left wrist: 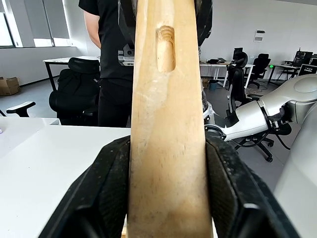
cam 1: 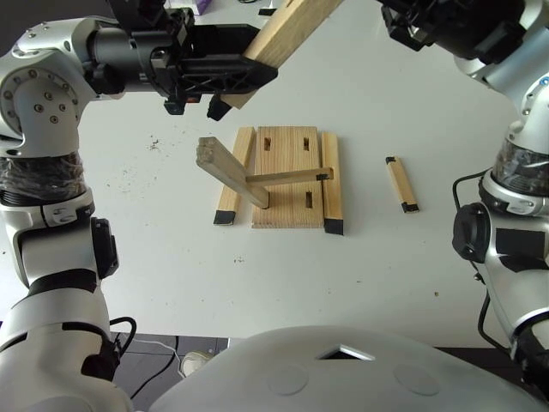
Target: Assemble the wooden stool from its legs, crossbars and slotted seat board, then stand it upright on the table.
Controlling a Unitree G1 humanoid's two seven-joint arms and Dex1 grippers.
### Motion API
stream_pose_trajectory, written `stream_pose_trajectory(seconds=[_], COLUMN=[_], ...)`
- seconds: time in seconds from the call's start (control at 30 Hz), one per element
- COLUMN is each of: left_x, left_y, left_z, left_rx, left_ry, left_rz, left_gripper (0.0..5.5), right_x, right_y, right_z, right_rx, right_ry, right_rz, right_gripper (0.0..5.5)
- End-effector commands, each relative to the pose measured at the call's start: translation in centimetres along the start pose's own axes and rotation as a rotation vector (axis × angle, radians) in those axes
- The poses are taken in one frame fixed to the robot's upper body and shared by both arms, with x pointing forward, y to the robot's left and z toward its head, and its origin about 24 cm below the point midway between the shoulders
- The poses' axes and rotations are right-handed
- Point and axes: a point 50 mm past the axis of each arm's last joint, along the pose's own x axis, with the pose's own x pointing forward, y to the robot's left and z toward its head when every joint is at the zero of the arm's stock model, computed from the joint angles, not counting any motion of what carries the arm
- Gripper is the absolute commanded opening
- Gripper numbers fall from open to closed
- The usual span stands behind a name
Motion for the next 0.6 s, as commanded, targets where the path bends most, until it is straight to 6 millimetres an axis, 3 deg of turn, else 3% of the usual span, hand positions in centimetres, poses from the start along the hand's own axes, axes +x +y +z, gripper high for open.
stream_pose_trajectory(seconds=[0.03,0.33,0.37,0.6], left_x=[-0.2,0.0,0.0,-0.7], left_y=[0.0,0.3,0.4,0.8], left_z=[-0.2,-0.2,-0.2,-0.1], left_rx=[-0.001,0.038,0.045,0.078], left_ry=[0.024,0.041,0.039,0.003], left_rz=[0.0,0.013,0.025,0.1], left_gripper=[2.0,2.0,2.36,3.32], right_x=[-0.3,-0.6,-0.8,-2.0], right_y=[0.2,0.2,0.1,-0.5], right_z=[0.6,-0.7,-0.8,-1.4], right_rx=[-0.053,-0.071,-0.074,-0.082], right_ry=[0.001,0.063,0.068,0.114], right_rz=[-0.009,-0.012,-0.02,-0.061], right_gripper=[2.01,2.01,2.01,2.01])
